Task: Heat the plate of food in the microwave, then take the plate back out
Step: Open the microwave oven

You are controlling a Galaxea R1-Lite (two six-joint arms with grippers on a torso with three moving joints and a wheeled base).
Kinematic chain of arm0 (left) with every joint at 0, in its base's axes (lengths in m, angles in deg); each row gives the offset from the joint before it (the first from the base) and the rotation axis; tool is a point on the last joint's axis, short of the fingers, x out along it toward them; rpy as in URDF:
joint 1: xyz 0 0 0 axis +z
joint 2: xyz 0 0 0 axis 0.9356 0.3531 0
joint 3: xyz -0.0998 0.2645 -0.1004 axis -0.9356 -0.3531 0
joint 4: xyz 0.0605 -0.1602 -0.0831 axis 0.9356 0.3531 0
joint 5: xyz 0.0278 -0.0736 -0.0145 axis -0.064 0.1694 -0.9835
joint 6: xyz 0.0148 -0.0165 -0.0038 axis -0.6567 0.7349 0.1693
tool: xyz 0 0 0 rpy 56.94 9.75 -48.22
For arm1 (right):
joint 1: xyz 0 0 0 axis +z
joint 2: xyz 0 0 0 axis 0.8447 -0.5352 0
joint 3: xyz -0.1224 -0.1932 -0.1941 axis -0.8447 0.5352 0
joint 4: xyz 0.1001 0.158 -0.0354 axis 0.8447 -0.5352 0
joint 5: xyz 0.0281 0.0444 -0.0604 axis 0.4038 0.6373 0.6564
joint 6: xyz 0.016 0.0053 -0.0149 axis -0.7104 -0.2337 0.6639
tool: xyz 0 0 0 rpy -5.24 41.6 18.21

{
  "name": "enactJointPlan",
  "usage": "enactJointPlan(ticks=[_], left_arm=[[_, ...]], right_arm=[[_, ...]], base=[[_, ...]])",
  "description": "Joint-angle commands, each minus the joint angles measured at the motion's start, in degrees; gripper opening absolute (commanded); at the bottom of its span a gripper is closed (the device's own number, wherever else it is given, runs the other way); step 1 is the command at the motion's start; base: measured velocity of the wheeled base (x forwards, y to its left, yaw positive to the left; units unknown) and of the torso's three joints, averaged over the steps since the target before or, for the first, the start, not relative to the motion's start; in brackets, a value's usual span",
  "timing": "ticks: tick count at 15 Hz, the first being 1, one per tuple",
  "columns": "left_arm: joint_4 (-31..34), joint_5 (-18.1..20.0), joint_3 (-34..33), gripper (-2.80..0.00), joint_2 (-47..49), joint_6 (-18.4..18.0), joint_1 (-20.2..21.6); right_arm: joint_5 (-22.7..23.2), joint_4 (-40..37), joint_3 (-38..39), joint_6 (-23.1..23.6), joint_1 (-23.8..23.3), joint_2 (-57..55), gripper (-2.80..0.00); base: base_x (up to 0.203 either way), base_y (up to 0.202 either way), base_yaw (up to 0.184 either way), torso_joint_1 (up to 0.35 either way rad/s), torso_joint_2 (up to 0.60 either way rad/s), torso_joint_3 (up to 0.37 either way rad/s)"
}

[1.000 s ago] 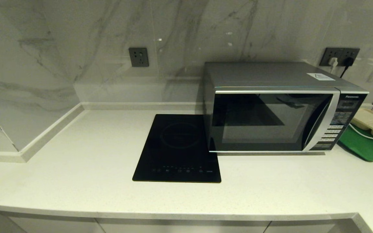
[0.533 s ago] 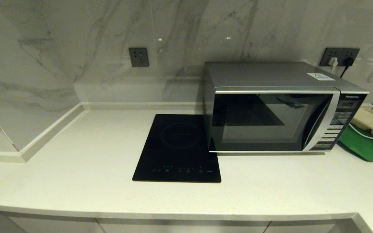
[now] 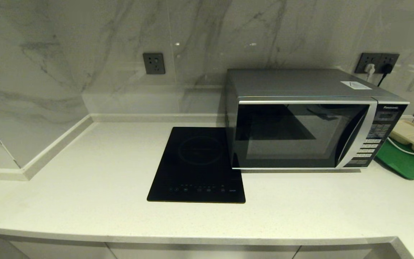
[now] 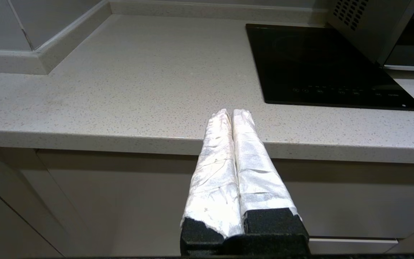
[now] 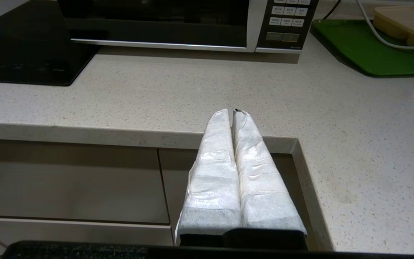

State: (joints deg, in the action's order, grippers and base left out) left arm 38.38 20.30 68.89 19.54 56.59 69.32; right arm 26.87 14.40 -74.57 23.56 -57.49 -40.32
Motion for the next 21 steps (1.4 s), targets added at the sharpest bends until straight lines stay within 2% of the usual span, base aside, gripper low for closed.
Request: enactJointPlan(ticks=[1, 6, 10, 12, 21], left_arm=[[-0.05, -0.04, -0.01, -2.80, 0.00, 0.04, 0.00], [-0.09, -0.04, -0.01, -2.80, 0.00, 0.04, 0.00], [-0.01, -0.04, -0.01, -2.80, 0.00, 0.12, 0.00], [-0.07, -0.04, -0.01, -2.80, 0.00, 0.04, 0.00], [-0.03, -0.04, -0.01, -2.80, 0.00, 0.07, 0.00]], right_arm=[[-0.01, 0.05, -0.02, -0.07, 0.02, -0.09, -2.80], [-0.27, 0.22, -0.02, -1.56, 0.02, -0.09, -2.80], [0.17, 0.11, -0.02, -1.19, 0.02, 0.00, -2.80], [0.08, -0.04, -0.11, 0.46, 0.02, 0.00, -2.80], [0.08, -0.13, -0.11, -0.33, 0.02, 0.00, -2.80]], base=[[0.000, 0.000, 0.000, 0.000, 0.00, 0.000], [0.000, 0.000, 0.000, 0.000, 0.00, 0.000], [0.000, 0.000, 0.000, 0.000, 0.00, 0.000], [0.000, 0.000, 0.000, 0.000, 0.00, 0.000], [0.000, 0.000, 0.000, 0.000, 0.00, 0.000]])
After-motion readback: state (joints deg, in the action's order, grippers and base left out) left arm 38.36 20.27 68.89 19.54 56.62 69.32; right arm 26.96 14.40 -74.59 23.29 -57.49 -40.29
